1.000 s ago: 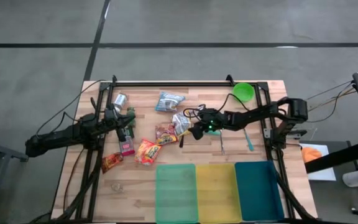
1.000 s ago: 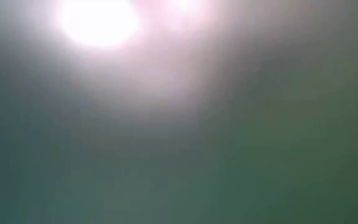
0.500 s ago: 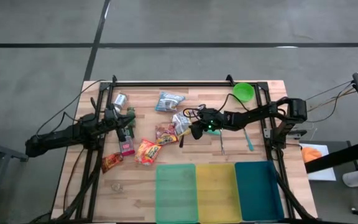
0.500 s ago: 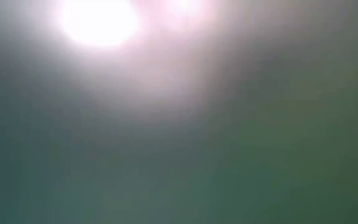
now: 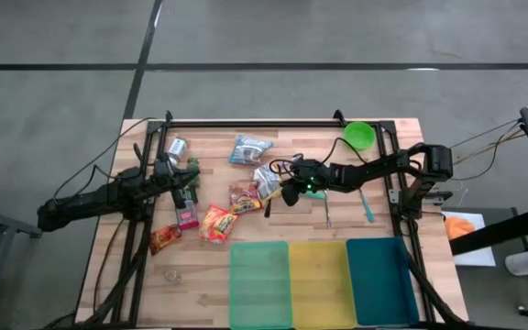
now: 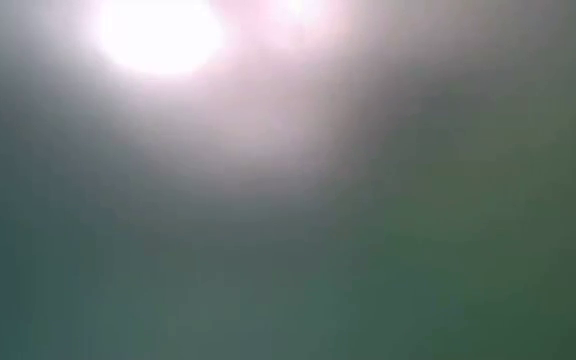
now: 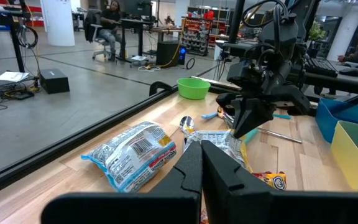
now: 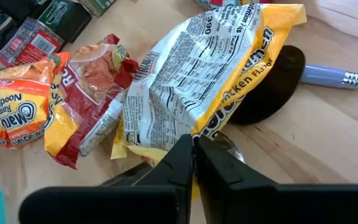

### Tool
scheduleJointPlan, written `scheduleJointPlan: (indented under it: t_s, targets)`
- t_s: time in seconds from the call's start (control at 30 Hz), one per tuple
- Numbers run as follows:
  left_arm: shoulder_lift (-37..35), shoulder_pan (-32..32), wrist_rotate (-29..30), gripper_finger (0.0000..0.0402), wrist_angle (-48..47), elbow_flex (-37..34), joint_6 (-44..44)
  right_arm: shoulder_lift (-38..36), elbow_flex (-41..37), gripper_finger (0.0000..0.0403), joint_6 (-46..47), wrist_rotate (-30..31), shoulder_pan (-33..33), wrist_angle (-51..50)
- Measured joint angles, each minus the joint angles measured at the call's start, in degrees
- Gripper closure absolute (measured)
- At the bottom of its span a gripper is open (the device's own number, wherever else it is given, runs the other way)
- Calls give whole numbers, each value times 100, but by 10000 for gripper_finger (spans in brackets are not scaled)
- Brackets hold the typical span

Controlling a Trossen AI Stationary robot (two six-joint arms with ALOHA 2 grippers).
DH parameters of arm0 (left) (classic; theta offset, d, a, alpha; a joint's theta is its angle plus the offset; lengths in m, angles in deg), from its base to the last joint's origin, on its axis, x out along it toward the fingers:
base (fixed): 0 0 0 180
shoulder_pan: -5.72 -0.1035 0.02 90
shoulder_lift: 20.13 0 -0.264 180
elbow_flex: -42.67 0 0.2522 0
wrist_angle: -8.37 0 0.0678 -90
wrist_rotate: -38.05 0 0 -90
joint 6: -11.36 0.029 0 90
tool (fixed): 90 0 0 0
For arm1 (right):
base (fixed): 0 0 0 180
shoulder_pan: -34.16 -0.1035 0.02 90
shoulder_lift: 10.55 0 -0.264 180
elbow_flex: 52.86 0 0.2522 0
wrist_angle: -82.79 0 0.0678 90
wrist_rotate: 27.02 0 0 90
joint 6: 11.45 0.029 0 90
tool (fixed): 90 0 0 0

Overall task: Pick & Place Food Item
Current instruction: Put the yellow noodle pack into the blue bin

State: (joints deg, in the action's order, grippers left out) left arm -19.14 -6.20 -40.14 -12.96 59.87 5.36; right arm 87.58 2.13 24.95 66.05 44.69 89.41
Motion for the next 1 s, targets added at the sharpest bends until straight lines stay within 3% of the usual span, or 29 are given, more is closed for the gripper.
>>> scheduleJointPlan:
  t_s: [0.4,1.0]
  targets:
    - [0,0,0,402,0,0,0,-178,114,391,-468,-15,-72,109]
    - [0,0,-1,402,0,0,-2,-1627,52,395,-1438,278,-605,-87]
